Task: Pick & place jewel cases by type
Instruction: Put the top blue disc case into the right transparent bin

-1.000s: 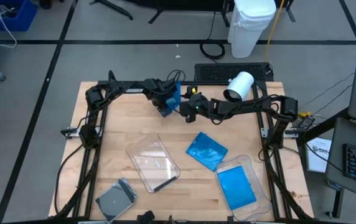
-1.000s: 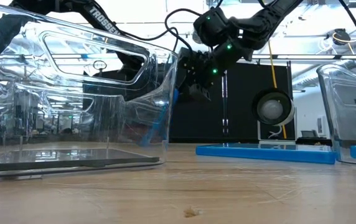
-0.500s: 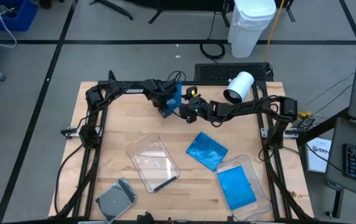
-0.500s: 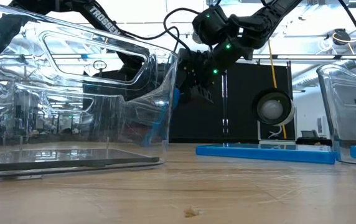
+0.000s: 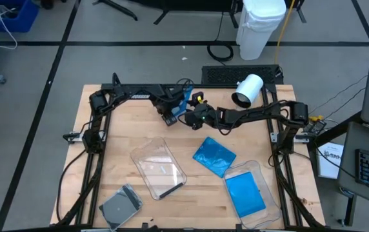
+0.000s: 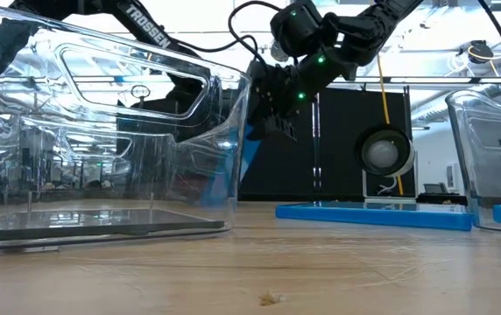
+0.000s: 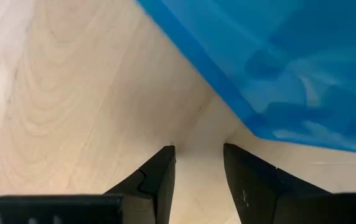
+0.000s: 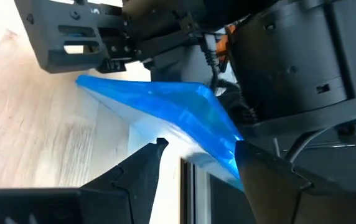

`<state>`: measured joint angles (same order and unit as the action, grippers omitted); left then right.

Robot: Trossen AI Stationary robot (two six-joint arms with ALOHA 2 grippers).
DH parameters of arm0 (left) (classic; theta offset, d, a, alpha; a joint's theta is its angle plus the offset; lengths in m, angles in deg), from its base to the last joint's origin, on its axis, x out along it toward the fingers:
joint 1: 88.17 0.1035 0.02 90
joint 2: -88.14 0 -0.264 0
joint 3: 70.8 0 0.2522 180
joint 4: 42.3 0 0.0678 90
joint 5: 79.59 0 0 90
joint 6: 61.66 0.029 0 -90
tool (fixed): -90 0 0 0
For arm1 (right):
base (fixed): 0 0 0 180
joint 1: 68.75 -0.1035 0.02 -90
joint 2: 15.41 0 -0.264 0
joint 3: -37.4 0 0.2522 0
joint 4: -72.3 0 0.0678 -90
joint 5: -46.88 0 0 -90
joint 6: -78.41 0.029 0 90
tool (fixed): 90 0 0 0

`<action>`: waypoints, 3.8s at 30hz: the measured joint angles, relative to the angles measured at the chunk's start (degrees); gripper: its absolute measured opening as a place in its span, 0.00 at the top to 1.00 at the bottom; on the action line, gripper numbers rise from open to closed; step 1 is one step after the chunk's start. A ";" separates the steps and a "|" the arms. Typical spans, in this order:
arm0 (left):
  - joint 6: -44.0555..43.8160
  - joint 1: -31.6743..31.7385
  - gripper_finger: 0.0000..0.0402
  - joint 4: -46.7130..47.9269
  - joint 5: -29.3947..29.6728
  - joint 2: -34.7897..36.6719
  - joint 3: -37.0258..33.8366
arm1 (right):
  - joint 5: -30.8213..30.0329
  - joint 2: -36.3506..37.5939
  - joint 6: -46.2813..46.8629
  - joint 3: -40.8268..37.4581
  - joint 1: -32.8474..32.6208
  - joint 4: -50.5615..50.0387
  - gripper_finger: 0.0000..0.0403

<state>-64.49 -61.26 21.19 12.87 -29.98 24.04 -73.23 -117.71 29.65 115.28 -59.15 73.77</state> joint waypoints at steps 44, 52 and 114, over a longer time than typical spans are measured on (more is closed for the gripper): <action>0.00 -1.59 0.64 0.29 -0.07 0.00 -0.11 | 6.30 0.15 13.44 0.07 0.86 -8.24 0.57; -0.03 -1.52 0.64 0.37 -1.02 0.00 -0.13 | 12.27 -1.72 16.49 0.13 4.43 -8.67 0.65; -5.97 -24.18 0.64 -60.30 -0.74 83.75 -66.37 | 28.96 75.49 45.62 -39.54 -4.86 -9.44 0.94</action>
<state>-70.46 -85.44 -39.12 12.13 53.77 -42.32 -44.26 -42.22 75.27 75.74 -64.01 64.33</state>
